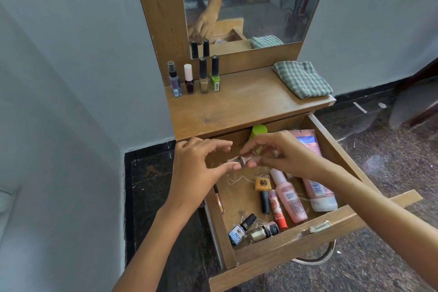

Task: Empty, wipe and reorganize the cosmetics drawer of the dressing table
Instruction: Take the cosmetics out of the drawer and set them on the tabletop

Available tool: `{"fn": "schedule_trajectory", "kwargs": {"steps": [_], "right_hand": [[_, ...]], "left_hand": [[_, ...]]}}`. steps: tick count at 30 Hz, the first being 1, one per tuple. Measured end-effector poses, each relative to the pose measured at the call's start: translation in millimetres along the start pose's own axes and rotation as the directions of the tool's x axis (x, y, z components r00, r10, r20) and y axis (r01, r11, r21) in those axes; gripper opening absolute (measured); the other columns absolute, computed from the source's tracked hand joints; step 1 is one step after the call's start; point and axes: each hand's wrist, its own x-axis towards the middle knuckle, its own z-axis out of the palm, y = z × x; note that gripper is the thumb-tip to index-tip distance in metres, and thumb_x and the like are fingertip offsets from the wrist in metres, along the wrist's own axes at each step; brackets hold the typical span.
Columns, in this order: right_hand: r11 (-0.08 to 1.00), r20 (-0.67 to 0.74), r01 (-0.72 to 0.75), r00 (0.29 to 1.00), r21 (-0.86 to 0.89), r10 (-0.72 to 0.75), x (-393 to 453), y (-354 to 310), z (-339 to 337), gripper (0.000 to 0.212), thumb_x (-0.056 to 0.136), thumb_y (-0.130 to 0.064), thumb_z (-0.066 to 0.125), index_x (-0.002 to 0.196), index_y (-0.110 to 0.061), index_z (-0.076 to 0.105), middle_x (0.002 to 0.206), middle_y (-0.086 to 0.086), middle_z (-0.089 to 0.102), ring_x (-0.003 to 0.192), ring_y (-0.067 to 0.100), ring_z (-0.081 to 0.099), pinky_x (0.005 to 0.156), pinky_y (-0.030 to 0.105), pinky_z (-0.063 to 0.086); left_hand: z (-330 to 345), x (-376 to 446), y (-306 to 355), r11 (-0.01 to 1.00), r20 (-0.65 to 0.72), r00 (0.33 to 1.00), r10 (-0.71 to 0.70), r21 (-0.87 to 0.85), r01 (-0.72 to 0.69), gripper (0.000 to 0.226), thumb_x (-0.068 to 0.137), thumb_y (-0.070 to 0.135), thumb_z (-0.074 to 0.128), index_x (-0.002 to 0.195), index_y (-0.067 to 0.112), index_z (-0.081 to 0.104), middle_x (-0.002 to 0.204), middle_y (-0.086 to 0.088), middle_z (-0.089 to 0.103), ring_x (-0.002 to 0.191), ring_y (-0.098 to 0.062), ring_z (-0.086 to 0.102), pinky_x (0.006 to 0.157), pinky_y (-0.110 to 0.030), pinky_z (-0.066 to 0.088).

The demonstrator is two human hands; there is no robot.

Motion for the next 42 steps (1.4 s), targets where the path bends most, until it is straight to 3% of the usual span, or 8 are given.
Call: {"fn": "schedule_trajectory", "kwargs": {"steps": [3,6,12,19,23,27,33,42], "right_hand": [[0.997,-0.093,0.051,0.995,0.061,-0.045,7.9,-10.1,-6.3,0.027,0.076,-0.014,0.076,0.099,-0.01,0.063,0.097,-0.002,0.069,0.092,0.009,0.066,0.073,0.026,0.056],[0.99,-0.212,0.076,0.976,0.123,-0.049,12.3,-18.4,-6.2,0.027,0.074,-0.012,0.078,0.094,-0.009,0.06,0.094,0.001,0.071,0.089,0.013,0.069,0.074,0.035,0.058],[0.972,-0.35,0.05,0.936,0.23,0.035,4.7,-12.3,-6.9,0.026,0.075,-0.015,0.075,0.098,-0.007,0.065,0.099,0.001,0.072,0.091,0.012,0.07,0.076,0.037,0.059],[0.999,-0.16,0.05,0.986,-0.017,-0.052,-9.6,2.6,-5.4,0.027,0.079,-0.014,0.073,0.105,-0.012,0.069,0.099,-0.021,0.066,0.089,-0.004,0.065,0.07,0.016,0.055],[0.914,0.2,0.067,0.98,-0.401,0.016,-12.3,17.0,-0.8,0.023,0.084,-0.021,0.069,0.106,-0.026,0.069,0.106,-0.021,0.066,0.091,-0.006,0.063,0.077,0.015,0.049],[0.769,0.435,0.215,0.896,-0.602,0.09,-15.3,30.0,13.6,0.034,0.089,-0.021,0.061,0.122,-0.031,0.061,0.13,-0.014,0.059,0.118,0.009,0.056,0.089,0.022,0.046],[0.671,0.516,0.385,0.856,-0.633,-0.004,-8.9,37.9,16.7,0.03,0.092,-0.013,0.054,0.115,-0.029,0.066,0.122,-0.008,0.063,0.11,0.013,0.059,0.077,0.03,0.055],[0.6,0.484,0.394,0.875,-0.696,-0.014,-8.8,35.9,24.3,0.019,0.092,-0.013,0.052,0.109,-0.016,0.061,0.116,0.003,0.049,0.097,0.017,0.052,0.058,0.027,0.046]], "left_hand": [[-0.6,9.4,5.9,1.0,0.036,0.999,0.004,0.023,-0.005,0.052,0.061,0.051,0.075,0.109,0.037,0.065,0.088,0.028,0.061,0.092,0.009,0.044,0.084,-0.012,0.024],[-1.1,15.8,10.2,0.999,0.027,0.999,-0.028,0.047,0.027,0.052,0.062,0.052,0.073,0.111,0.038,0.063,0.09,0.019,0.057,0.093,-0.005,0.036,0.074,-0.024,0.026],[-1.2,19.1,2.8,0.996,-0.035,0.999,-0.039,0.074,0.041,0.039,0.073,0.051,0.065,0.107,0.034,0.066,0.101,0.014,0.068,0.095,-0.008,0.051,0.075,-0.02,0.02],[-17.8,24.7,1.7,0.985,-0.043,0.998,0.038,0.169,-0.03,0.041,0.076,0.051,0.058,0.111,0.029,0.066,0.099,0.01,0.068,0.087,-0.007,0.054,0.079,-0.026,0.023],[-28.1,32.4,0.8,0.999,-0.138,0.99,-0.034,0.033,0.039,0.041,0.066,0.046,0.072,0.1,0.025,0.066,0.093,0.018,0.062,0.086,-0.006,0.06,0.087,-0.037,0.044],[-33.0,40.2,-2.2,0.989,-0.23,0.966,-0.118,-0.116,0.093,0.031,0.068,0.035,0.077,0.094,0.021,0.067,0.088,0.012,0.067,0.083,0.005,0.059,0.079,0.001,0.037],[-37.8,62.0,-16.9,0.984,-0.26,0.951,-0.166,-0.109,0.142,0.029,0.07,0.033,0.078,0.095,0.022,0.069,0.09,0.012,0.066,0.082,0.002,0.058,0.072,0.003,0.034],[-29.5,76.4,-34.1,0.986,-0.275,0.948,-0.161,-0.012,0.164,0.037,0.067,0.031,0.081,0.097,0.015,0.066,0.093,0.004,0.064,0.083,-0.009,0.057,0.079,-0.025,0.046]]}}
